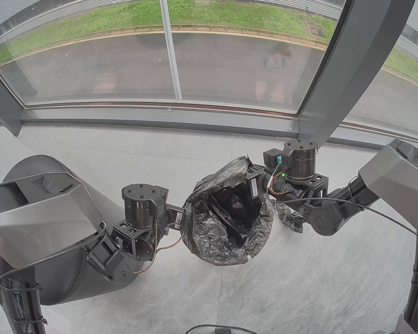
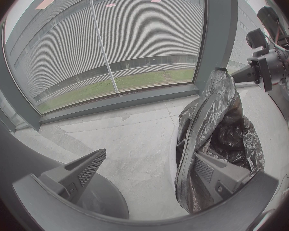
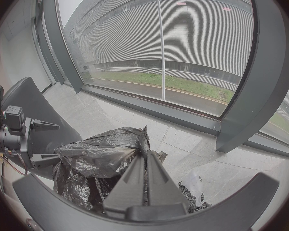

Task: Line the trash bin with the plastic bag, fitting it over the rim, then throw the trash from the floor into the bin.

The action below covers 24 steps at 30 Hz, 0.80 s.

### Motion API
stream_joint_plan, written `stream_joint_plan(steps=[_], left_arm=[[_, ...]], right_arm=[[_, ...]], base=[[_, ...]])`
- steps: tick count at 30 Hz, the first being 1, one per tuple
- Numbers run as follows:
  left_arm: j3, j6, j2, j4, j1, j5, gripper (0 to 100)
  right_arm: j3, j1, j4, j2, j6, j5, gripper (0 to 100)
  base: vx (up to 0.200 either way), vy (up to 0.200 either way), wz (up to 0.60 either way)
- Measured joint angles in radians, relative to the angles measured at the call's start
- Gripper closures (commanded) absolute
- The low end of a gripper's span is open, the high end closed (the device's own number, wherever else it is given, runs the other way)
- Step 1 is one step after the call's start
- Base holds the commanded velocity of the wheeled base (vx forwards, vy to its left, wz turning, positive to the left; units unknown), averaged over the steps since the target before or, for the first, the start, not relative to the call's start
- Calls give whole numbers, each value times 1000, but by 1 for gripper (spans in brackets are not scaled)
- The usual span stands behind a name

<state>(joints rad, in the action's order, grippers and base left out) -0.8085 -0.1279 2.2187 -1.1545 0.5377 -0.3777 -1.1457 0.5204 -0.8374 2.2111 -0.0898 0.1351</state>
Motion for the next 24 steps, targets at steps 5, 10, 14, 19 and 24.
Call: stream_joint_plan(steps=[5, 10, 14, 19, 24], left_arm=[[2, -4, 0, -15, -6, -10, 0], [-3, -5, 2, -17, -19, -14, 0], [-4, -5, 6, -17, -26, -14, 0], [-3, -5, 13, -18, -32, -14, 0], [-5, -4, 20, -19, -36, -11, 0]], right_arm=[[-20, -1, 0, 2, 0, 0, 100], [-43, -3, 0, 14, -2, 0, 100], [-67, -9, 0, 40, -4, 0, 100], [-109, -14, -4, 79, -4, 1, 100], [-166, -16, -36, 127, -1, 8, 100]], base=[[0, 0, 0], [0, 0, 0], [0, 0, 0], [0, 0, 0], [0, 0, 0]])
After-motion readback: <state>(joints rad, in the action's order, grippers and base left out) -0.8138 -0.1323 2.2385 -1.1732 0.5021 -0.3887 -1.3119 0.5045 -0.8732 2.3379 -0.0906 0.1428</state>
